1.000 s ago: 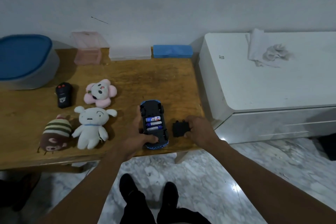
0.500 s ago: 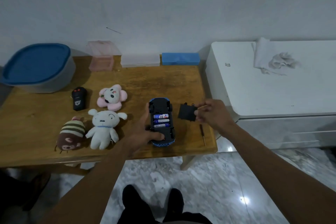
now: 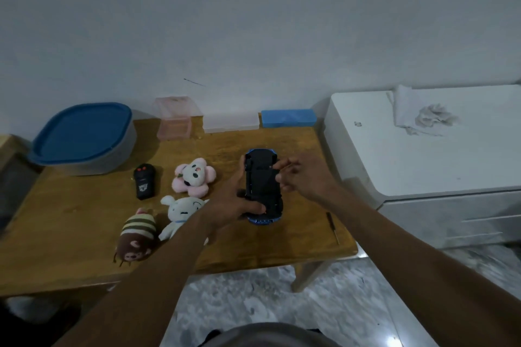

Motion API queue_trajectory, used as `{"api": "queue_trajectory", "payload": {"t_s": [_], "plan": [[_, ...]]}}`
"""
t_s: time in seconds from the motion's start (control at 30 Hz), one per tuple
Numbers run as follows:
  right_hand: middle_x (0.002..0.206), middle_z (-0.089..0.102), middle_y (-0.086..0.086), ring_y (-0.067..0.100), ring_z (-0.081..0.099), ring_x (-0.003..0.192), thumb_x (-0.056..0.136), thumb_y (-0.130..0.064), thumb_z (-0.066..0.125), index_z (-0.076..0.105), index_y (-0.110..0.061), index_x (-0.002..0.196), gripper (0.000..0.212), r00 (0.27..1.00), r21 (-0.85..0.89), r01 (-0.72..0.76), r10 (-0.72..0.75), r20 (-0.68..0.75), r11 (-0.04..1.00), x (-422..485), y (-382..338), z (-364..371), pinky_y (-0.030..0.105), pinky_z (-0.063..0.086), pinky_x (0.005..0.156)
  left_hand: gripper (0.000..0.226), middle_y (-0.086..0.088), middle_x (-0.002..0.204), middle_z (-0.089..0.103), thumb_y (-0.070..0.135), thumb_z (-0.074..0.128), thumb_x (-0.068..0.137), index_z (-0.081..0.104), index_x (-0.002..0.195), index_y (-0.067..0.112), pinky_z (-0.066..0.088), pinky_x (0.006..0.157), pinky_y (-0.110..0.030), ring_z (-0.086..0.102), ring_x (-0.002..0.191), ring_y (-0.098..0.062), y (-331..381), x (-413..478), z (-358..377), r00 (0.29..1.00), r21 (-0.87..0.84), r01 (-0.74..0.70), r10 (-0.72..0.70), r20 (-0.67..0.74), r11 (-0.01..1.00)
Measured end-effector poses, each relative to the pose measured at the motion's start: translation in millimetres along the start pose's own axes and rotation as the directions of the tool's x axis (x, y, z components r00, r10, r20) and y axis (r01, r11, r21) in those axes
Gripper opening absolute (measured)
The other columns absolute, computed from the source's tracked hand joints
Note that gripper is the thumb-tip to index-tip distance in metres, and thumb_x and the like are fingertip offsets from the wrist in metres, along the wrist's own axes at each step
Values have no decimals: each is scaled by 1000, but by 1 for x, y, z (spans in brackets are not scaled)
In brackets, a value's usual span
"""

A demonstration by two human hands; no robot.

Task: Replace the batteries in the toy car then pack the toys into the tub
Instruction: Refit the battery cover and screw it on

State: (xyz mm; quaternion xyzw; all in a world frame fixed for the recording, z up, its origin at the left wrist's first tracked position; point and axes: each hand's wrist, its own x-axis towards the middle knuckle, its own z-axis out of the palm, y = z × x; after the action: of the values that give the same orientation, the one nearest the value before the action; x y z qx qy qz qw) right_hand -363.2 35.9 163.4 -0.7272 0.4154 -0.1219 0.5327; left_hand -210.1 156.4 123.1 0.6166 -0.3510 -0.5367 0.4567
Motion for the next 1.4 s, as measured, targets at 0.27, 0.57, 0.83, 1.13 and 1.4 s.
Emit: {"api": "queue_trajectory", "payload": {"t_s": [0.27, 0.57, 0.83, 1.13, 1.4], "plan": [[84, 70, 8, 13, 68, 68, 87, -4, 66, 67, -11, 101, 16, 999, -26, 13, -14, -46, 1000, 5, -12, 14, 16, 56, 59, 115, -5, 121, 68, -10, 71, 76, 4, 147, 52, 50, 96, -54, 64, 112, -26, -1, -2, -15, 1000, 6, -13, 13, 25, 1000], [88, 69, 15, 15, 67, 70, 86, -2, 66, 66, -6, 104, 19, 999, 14, 21, -20, -35, 1000, 7, -16, 22, 16, 56, 59, 116, -9, 120, 67, -9, 72, 75, 6, 145, 55, 50, 95, -56, 64, 112, -29, -4, 1, -25, 1000, -29, 10, -9, 24, 1000], [92, 70, 12, 22, 71, 79, 86, -4, 67, 67, -10, 102, 18, 999, 29, 35, -34, -31, 999, 8, -15, 22, 20, 58, 64, 114, -8, 121, 66, -8, 73, 73, 11, 141, 60, 49, 97, -56, 63, 114, -28, -3, 2, -27, 1000, -41, -6, 7, 29, 999], [91, 70, 14, 24, 70, 80, 85, -3, 67, 68, -10, 101, 17, 999, 66, 45, -43, -31, 997, 8, -15, 21, 22, 59, 66, 114, -8, 118, 66, -12, 70, 76, 8, 142, 58, 51, 95, -53, 63, 112, -28, 2, -1, -26, 1000, -38, -13, 14, 25, 999], [94, 69, 6, 14, 67, 81, 85, -9, 69, 70, -13, 100, 16, 997, -55, 59, -62, -55, 997, 8, -13, 21, 22, 58, 69, 118, -6, 120, 66, -10, 73, 74, 6, 146, 53, 50, 97, -55, 62, 113, -28, 0, -1, -24, 1000, -32, -5, 5, 7, 999]]}}
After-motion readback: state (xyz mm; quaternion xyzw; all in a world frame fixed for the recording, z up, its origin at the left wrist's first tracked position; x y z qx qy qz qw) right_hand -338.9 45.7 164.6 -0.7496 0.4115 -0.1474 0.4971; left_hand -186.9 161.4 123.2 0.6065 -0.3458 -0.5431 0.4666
